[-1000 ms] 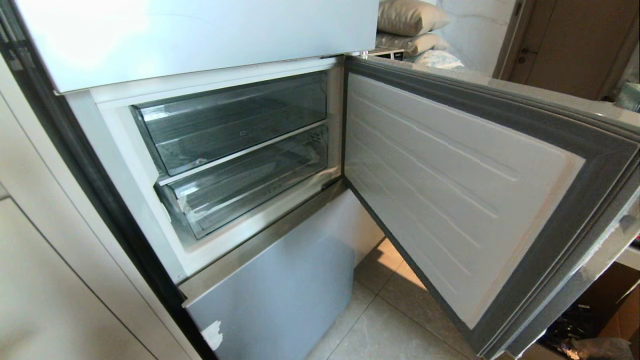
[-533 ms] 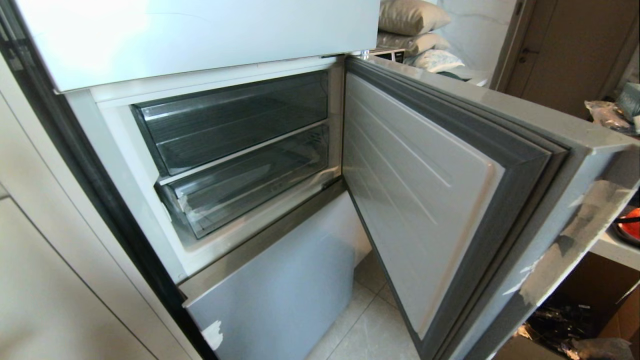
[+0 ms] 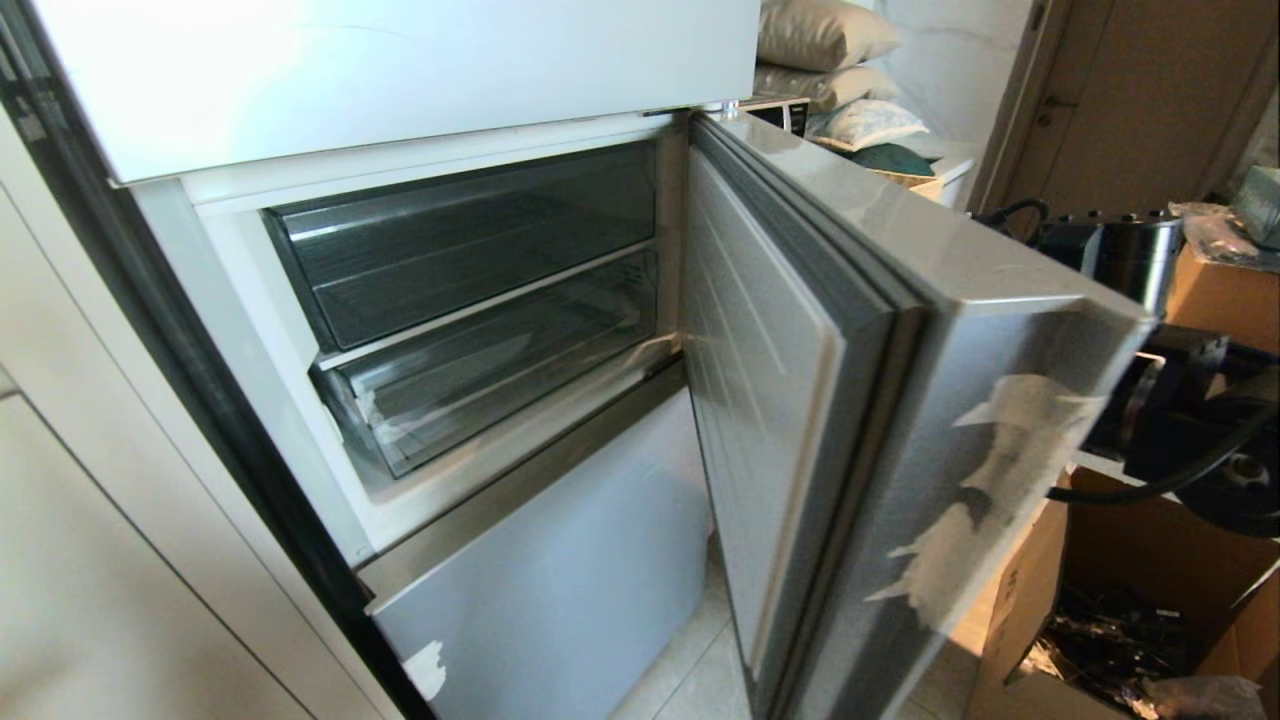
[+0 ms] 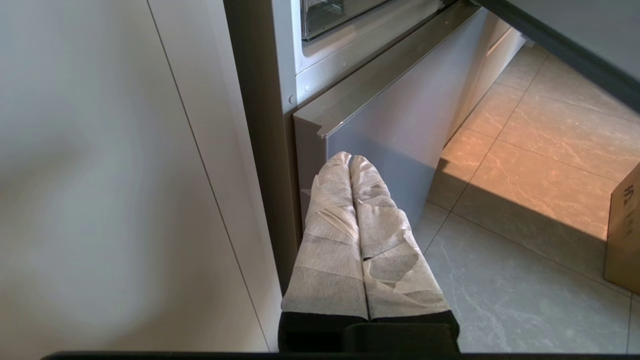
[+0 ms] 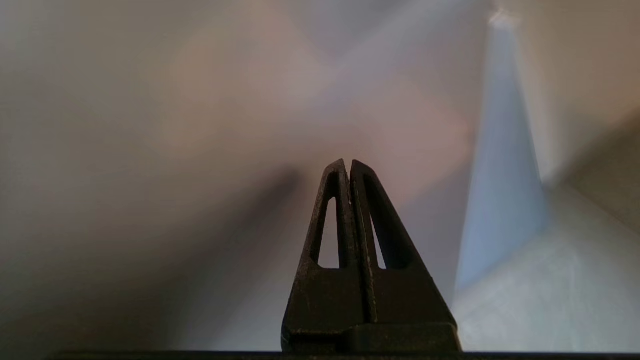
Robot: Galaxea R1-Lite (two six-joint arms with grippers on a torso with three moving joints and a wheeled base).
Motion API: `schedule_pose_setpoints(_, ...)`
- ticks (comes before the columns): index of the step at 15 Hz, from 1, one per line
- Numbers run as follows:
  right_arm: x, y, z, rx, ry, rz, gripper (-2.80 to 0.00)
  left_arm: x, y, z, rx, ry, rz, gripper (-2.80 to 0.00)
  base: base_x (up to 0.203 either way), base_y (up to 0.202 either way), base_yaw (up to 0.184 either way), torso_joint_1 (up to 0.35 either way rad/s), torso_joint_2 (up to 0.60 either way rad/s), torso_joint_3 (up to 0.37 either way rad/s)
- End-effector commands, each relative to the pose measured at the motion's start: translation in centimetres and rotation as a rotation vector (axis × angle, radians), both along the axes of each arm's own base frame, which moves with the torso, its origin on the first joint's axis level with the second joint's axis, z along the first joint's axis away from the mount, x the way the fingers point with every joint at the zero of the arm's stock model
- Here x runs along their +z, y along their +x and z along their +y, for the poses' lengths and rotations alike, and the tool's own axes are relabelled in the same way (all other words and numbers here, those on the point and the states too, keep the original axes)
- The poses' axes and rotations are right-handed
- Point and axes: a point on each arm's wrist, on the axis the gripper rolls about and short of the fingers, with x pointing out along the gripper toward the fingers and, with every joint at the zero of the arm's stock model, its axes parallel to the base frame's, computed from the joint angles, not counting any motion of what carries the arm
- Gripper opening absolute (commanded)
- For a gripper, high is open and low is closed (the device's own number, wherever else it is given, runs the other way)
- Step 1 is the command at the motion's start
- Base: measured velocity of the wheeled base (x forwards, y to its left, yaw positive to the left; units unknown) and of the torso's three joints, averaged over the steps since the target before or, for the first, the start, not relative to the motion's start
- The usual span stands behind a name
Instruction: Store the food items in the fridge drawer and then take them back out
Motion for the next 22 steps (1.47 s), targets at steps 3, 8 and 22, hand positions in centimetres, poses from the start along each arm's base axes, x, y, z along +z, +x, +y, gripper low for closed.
schedule_pose_setpoints(3, -0.9, 2.0, 6.9, 0.274, -0.037, -0.112, -2.80, 0.0, 0.0, 0.0, 0.000, 0.000, 0.001, -2.80, 0.000, 0.000, 0.000, 0.000, 0.00, 0.000)
schedule_pose_setpoints(8, -0.3, 5.1, 10.1, 0.670, 0.015, -0.206, -2.80, 0.0, 0.0, 0.0, -0.001, 0.000, 0.000, -2.80, 0.000, 0.000, 0.000, 0.000, 0.00, 0.000)
schedule_pose_setpoints(22, -2.6, -17.2, -8.0, 0.054, -0.296, -0.354, -2.80, 0.0, 0.0, 0.0, -0.001, 0.000, 0.001, -2.80, 0.000, 0.000, 0.000, 0.000, 0.00, 0.000)
